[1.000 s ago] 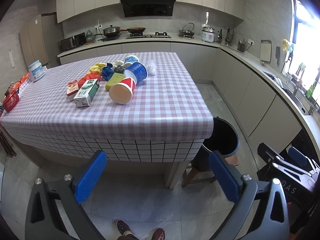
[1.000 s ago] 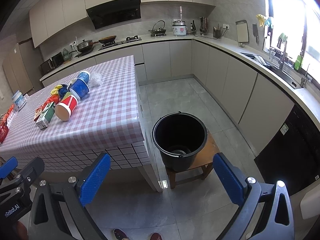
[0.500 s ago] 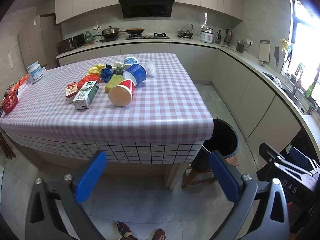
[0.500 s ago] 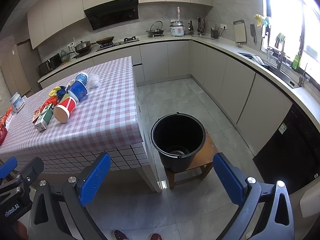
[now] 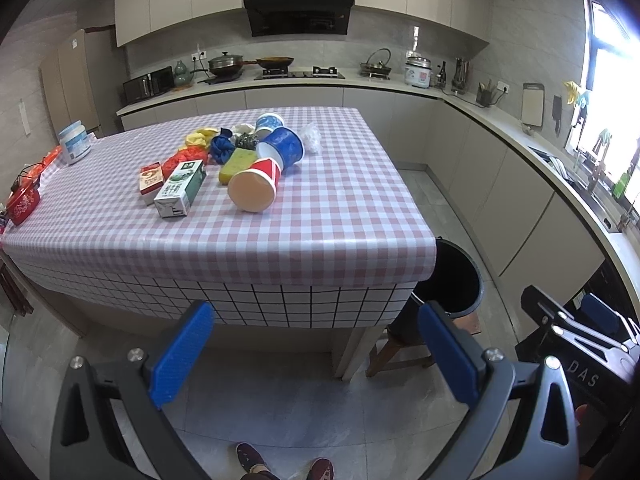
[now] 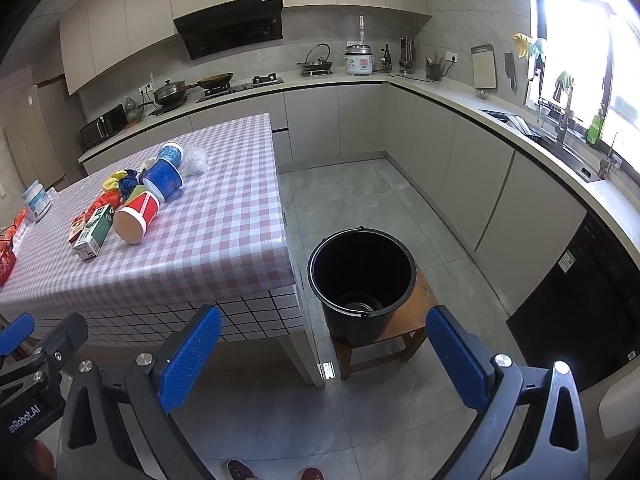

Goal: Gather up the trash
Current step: 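Carry both tools toward the table of trash items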

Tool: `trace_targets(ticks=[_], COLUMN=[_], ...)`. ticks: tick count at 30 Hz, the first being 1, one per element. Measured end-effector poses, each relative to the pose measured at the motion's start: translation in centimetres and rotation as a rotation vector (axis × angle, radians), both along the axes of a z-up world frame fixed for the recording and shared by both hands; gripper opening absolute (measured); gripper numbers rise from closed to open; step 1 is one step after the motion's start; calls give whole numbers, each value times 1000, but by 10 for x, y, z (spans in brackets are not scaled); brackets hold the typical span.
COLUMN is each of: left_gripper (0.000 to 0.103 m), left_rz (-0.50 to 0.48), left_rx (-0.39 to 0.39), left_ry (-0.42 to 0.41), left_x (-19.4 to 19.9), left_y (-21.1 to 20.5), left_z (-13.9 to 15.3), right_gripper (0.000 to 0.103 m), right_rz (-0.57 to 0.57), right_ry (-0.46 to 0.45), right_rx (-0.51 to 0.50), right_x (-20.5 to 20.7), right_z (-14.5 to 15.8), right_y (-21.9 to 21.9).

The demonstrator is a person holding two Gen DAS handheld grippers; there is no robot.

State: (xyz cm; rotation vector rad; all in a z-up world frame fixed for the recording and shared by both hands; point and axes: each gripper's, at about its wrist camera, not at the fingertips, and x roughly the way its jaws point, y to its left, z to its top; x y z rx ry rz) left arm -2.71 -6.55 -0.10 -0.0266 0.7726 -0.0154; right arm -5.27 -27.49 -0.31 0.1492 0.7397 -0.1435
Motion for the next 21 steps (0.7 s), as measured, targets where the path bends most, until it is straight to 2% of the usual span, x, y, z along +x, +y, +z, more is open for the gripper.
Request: trace_targets(ticks=[21], left_gripper=[103], left_rz=[19], left_rx=[8], left_ry=[-17], left_x=[-2], left_y=[17], left_z=[4], right_gripper=[103], right_rz=[30], right_ry=[-22], right_rx=[-22], right_x=[0], right_z=[10], right_y=[20])
